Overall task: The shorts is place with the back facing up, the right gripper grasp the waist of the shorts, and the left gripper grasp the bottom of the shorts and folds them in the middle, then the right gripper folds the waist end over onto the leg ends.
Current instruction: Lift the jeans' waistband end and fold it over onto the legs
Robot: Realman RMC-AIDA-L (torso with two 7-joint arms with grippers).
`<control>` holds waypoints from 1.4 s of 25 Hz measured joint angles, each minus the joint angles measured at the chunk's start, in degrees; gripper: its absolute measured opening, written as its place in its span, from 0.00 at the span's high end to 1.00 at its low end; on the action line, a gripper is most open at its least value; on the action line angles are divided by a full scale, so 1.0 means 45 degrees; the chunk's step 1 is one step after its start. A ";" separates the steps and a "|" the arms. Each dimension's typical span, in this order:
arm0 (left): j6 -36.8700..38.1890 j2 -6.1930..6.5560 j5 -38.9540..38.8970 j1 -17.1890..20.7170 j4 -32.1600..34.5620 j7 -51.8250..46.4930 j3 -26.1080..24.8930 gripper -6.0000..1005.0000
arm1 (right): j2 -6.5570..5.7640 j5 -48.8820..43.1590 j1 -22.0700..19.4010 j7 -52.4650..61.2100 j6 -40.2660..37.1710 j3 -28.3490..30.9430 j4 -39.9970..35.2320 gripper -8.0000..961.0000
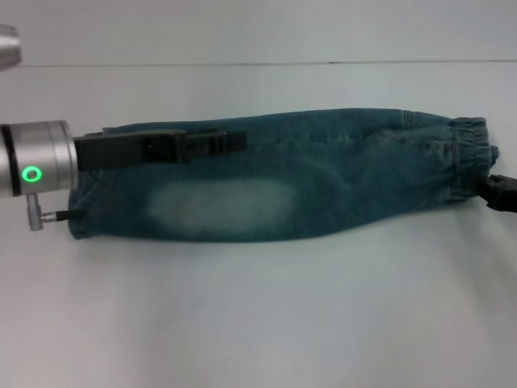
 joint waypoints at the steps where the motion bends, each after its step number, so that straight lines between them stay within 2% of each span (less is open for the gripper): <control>1: -0.0158 -0.0002 -0.0008 -0.0007 -0.0059 0.0017 0.0196 0.24 | 0.0018 0.0000 0.0000 0.0018 -0.0086 0.0056 -0.0072 0.93; 9: -0.1089 -0.0045 -0.0804 -0.0156 -0.0636 0.0193 0.1441 0.24 | 0.0047 0.0118 -0.0196 0.0307 -0.0449 0.0272 -0.0490 0.93; 19: -0.3324 -0.0128 -0.2387 -0.0136 -0.1405 0.0311 0.4546 0.25 | 0.0052 0.0176 -0.0354 0.0728 -0.1393 0.0368 -0.1315 0.93; 20: -0.3324 -0.0128 -0.2387 -0.0136 -0.1405 0.0311 0.4546 0.25 | 0.0052 0.0177 -0.0352 0.0774 -0.1471 0.0344 -0.1373 0.93; 23: -0.4287 -0.0129 -0.2824 -0.0204 -0.1534 0.0317 0.5981 0.25 | 0.0052 0.0175 -0.0305 0.0894 -0.1710 0.0296 -0.1496 0.93; 27: -0.4707 -0.0129 -0.2936 -0.0332 -0.1581 0.0325 0.6417 0.25 | 0.0052 0.0131 -0.0211 0.1095 -0.1856 0.0241 -0.1753 0.93; 30: -0.5476 -0.0138 -0.3152 -0.0373 -0.1697 0.0277 0.6766 0.37 | 0.0051 0.0124 -0.0169 0.1149 -0.1885 0.0214 -0.1814 0.93; 35: -0.7432 -0.0146 -0.3803 -0.0634 -0.2335 0.0237 0.8116 0.53 | 0.0052 0.0133 -0.0149 0.1169 -0.1942 0.0215 -0.1878 0.93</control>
